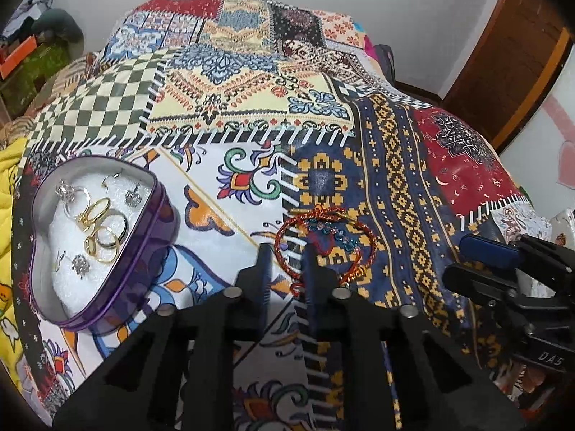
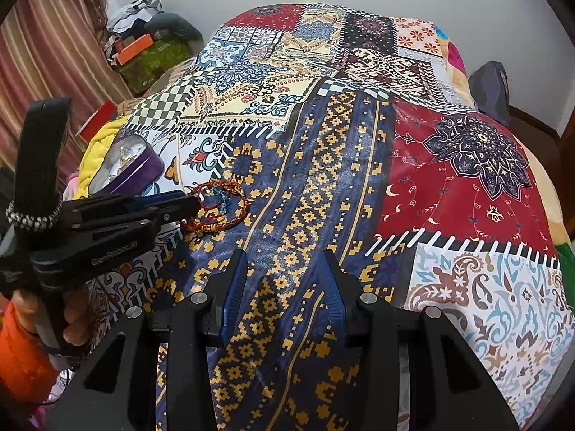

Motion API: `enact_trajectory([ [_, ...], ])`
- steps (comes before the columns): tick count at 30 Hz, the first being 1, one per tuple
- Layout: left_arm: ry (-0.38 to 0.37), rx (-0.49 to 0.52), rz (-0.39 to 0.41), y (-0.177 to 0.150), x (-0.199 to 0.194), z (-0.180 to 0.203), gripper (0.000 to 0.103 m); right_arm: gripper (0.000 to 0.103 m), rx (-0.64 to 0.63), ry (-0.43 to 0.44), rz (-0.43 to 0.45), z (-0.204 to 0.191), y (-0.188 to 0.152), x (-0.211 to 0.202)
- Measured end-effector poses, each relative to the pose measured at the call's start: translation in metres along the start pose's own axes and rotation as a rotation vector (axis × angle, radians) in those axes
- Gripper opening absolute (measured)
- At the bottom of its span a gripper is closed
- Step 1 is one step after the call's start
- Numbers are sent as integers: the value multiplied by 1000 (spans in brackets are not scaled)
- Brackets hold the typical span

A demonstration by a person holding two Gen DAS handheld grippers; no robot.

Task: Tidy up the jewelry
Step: 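Move the right gripper back to the red beaded bracelet, then close the right gripper on the red bracelet and lift it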

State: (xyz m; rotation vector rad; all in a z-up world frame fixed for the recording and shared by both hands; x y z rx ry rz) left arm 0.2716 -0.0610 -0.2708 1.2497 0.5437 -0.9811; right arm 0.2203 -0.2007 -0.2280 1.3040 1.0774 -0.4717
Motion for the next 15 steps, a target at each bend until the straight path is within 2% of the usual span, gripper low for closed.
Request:
enact_trajectory([
  [1, 5, 5, 0, -1, 0, 0, 3, 38, -1, 1, 1, 0, 0, 0],
  [3, -8, 3, -3, -2, -1, 1, 2, 38, -3, 6, 2, -1, 1, 2],
  [8, -29, -5, 3, -6, -11, 1, 1, 38, -2, 22, 1, -5, 4, 4],
  [15, -48, 7, 80, -6, -54, 4, 1, 38, -10, 26, 6, -12, 5, 0],
])
Point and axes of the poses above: each gripper's, at about its wrist camera, not at the fingertips, and x roughly the way its jaws point, z to its right, y to its top, the point moved 4 cm from there along x, roughly the way its jaws point, and after that the axes turned 8 degrees about -y, right-handed, at the moved point
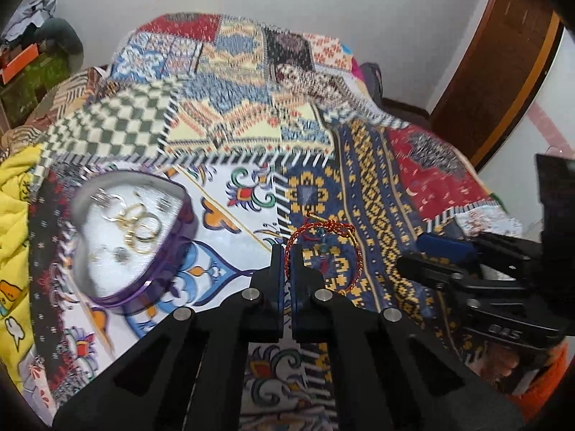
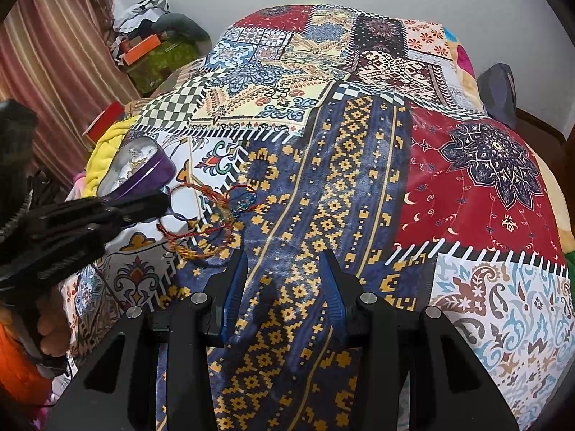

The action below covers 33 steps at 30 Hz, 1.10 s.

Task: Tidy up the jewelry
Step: 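Close the right gripper on the red bracelet and lift it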

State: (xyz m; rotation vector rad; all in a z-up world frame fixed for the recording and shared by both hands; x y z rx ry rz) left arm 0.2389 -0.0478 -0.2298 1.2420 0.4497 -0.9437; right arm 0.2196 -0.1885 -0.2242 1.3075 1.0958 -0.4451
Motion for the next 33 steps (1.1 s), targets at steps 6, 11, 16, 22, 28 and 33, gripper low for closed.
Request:
enact_trajectory([
  [6, -4, -18, 41, -3, -29, -6, 1, 38, -13, 10, -7, -11, 3, 0],
  [11, 33, -45, 42, -15, -43, -24, 1, 38, -19, 30, -25, -21, 10, 10],
  [16, 71, -75, 53, -20, -51, -45, 1, 38, -29, 44, -35, -35, 23, 24],
  [22, 63, -89, 85, -17, -58, -57, 1, 37, -29, 33, -77, -44, 29, 51],
  [28, 52, -91, 97, -14, -58, -61, 1, 16, -65, 10, -67, -50, 24, 55],
  [33, 47, -98, 105, -14, -61, -62, 1, 7, -95, -5, -67, -58, 27, 52],
])
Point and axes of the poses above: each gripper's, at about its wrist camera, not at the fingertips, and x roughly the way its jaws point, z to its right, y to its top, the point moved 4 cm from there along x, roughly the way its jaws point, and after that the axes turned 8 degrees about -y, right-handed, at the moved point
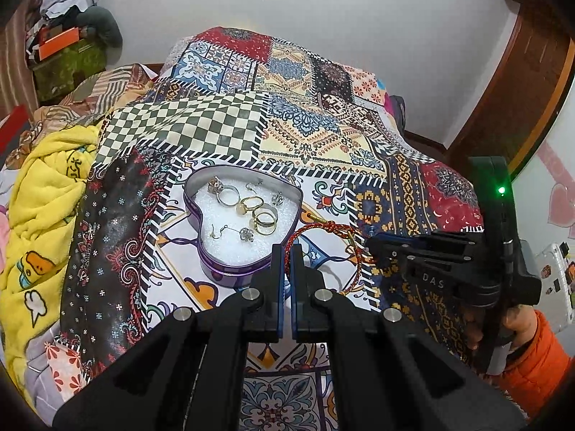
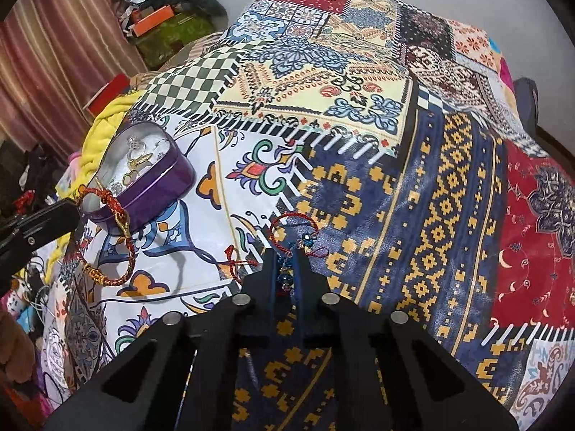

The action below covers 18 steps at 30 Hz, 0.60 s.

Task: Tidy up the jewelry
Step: 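Carry the red bracelet with the right gripper over the heart tin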

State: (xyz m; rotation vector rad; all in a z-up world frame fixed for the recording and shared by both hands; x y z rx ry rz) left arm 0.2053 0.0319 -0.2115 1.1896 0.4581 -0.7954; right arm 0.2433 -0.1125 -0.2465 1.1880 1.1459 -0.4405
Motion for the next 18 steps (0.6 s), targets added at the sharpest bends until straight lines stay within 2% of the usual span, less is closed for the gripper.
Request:
enact_trajectory([
  [5, 7, 4, 35, 4, -16, 1, 1, 7, -10, 12, 20, -5, 2, -11],
  [18, 32, -3, 136, 18, -59, -8, 1, 7, -21, 4, 166, -20, 23, -71],
])
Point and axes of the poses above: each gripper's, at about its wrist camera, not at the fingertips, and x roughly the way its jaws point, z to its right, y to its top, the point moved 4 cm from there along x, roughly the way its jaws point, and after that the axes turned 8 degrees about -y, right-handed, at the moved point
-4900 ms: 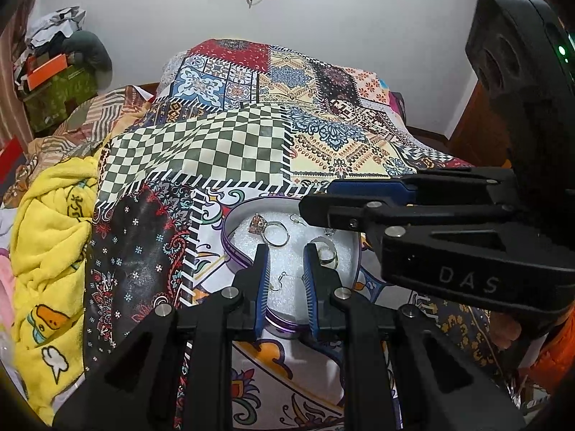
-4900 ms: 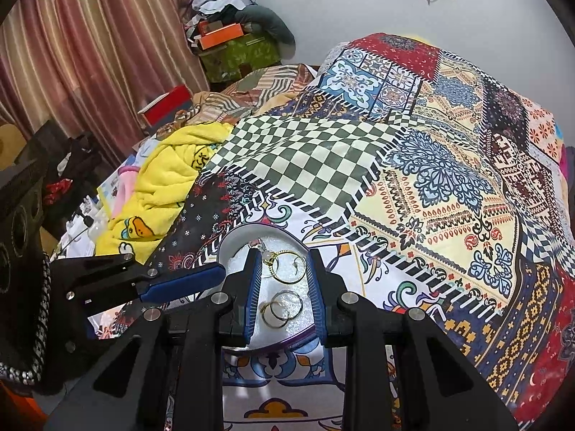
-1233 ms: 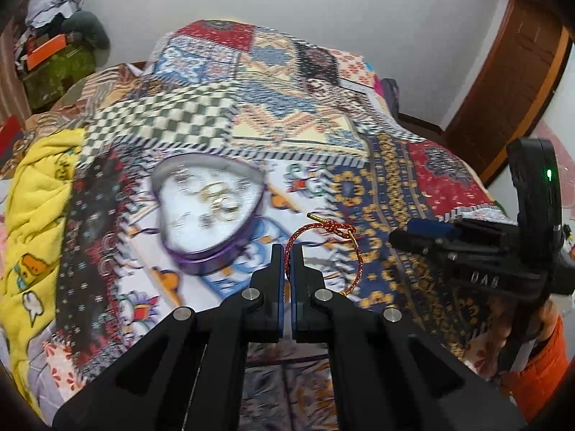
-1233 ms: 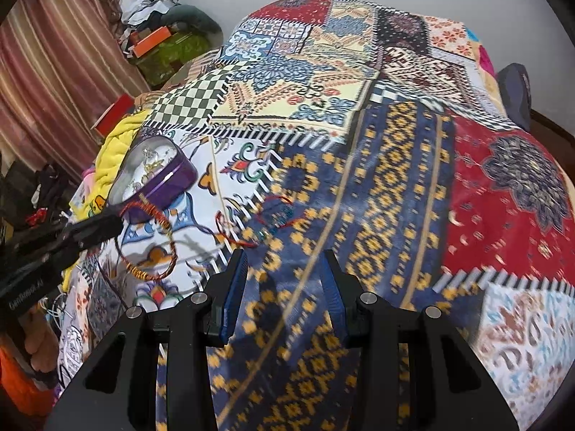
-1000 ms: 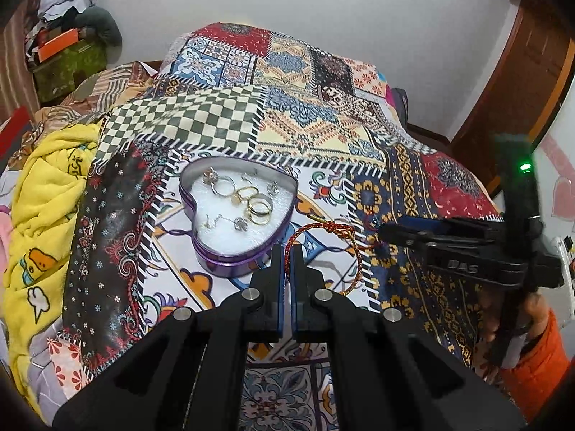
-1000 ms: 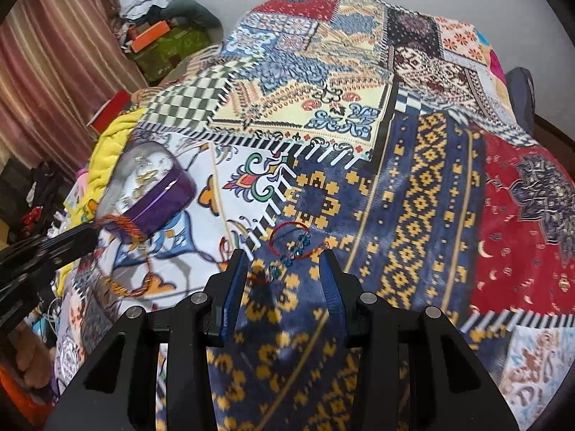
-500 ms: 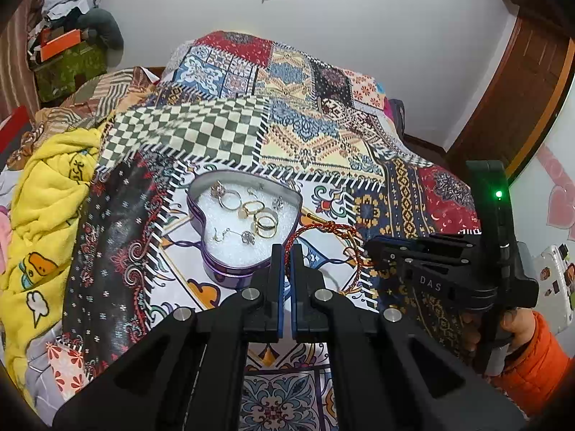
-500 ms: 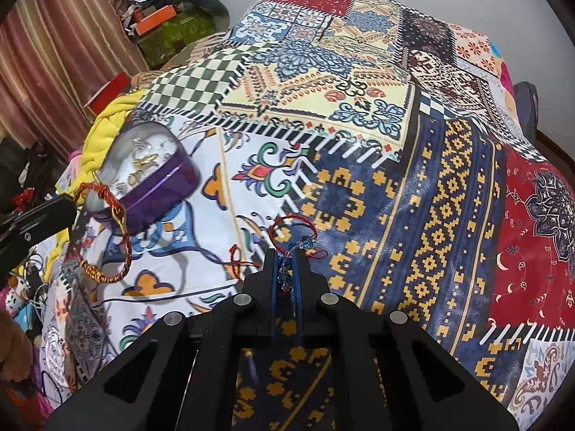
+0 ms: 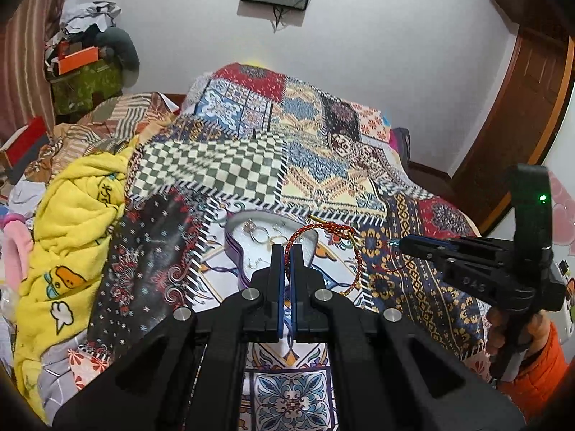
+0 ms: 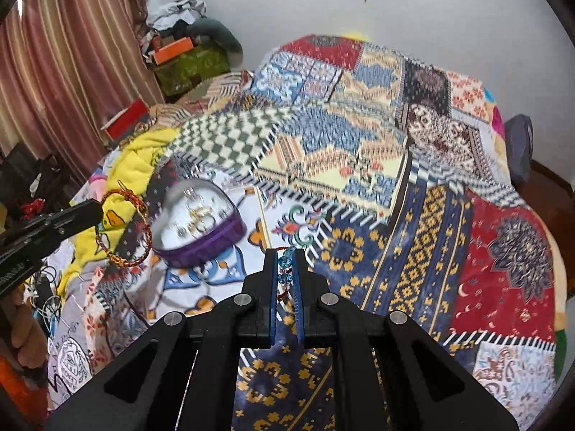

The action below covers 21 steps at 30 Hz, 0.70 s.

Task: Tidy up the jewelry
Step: 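Carry the red bracelet with the right gripper over the heart tin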

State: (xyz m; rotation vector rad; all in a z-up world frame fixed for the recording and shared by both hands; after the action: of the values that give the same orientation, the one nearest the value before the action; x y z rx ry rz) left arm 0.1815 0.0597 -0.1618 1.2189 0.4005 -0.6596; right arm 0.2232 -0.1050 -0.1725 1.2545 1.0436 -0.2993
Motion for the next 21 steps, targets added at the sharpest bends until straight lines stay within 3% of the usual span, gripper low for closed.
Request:
enact_trajectory([
  [10, 7, 6, 22, 11, -1, -16, 1, 7, -28, 13, 84, -25, 29, -17],
  [21, 17, 4, 15, 18, 13, -39, 1, 7, -45, 78, 119, -56, 54, -6],
])
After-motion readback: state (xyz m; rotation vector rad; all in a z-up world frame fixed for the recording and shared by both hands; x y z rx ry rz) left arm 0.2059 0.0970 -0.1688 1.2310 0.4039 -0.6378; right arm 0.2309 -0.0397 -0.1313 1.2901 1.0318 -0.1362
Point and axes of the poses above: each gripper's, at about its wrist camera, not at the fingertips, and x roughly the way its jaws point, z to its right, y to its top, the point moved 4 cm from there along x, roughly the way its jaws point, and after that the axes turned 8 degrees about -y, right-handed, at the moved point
